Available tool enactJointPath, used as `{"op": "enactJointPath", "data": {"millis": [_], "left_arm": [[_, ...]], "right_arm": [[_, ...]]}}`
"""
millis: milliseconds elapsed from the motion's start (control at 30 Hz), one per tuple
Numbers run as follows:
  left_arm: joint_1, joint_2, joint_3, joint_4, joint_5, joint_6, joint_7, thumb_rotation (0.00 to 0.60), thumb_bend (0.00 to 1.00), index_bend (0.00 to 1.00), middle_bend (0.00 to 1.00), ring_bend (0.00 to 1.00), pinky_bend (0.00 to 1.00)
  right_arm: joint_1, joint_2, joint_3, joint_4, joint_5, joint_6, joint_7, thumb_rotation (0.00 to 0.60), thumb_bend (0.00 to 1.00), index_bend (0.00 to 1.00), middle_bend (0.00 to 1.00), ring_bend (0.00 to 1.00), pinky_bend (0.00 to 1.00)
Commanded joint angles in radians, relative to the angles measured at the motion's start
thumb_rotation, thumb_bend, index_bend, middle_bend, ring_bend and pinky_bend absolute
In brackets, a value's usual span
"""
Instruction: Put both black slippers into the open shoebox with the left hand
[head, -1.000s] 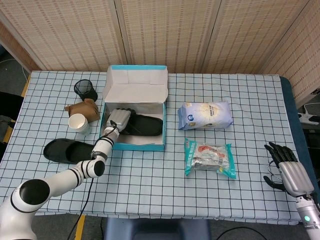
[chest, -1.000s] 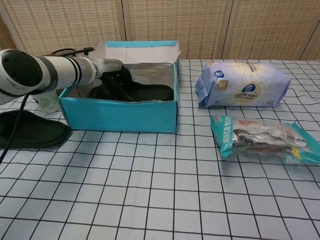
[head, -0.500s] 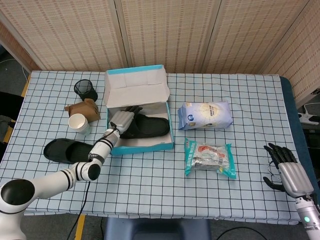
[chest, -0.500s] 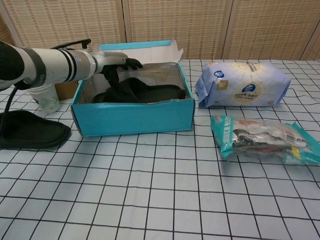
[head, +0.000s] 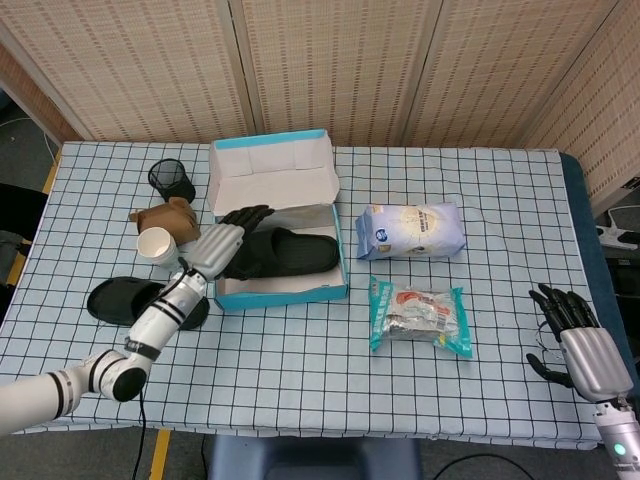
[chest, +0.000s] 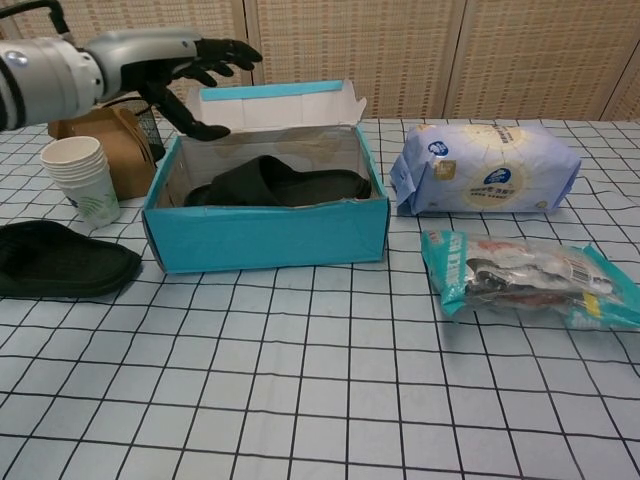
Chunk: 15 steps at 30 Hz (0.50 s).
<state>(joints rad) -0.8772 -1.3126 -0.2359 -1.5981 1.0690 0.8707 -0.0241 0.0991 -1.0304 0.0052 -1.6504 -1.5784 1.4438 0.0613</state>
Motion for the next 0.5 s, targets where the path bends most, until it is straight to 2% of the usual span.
{"op": "enactJointPath", "data": {"millis": [33,200,333,500], "left_arm": [[0.141,0.113,0.106,-0.144,0.069,0.123,0.045,0.6,0.35,0.0,0.0,0.0,0.07],[0.239,0.144,0.195,-0.181,0.059,0.207,0.152,0.6,0.36,0.0,0.0,0.0,0.07],[0.281,0.158,0.232,-0.165,0.046,0.21,0.175,0.6,0.35,0.0,0.0,0.0,0.06],[0.301,0.156,0.255,-0.113,-0.001,0.174,0.217,0.6,0.34,0.0,0.0,0.0,0.05]], "right_arm": [[-0.025,-0.011,-0.006,0.007,-0.073,0.083,0.022,0.6,0.18,0.0,0.0,0.0,0.0],[-0.037,0.0,-0.03,0.006,-0.112,0.101,0.043,0.6,0.18,0.0,0.0,0.0,0.0],[-0.034,0.006,-0.032,0.006,-0.122,0.102,0.061,0.6,0.18,0.0,0.0,0.0,0.0],[-0.031,0.008,-0.037,0.011,-0.129,0.097,0.074,0.6,0.18,0.0,0.0,0.0,0.0]]}}
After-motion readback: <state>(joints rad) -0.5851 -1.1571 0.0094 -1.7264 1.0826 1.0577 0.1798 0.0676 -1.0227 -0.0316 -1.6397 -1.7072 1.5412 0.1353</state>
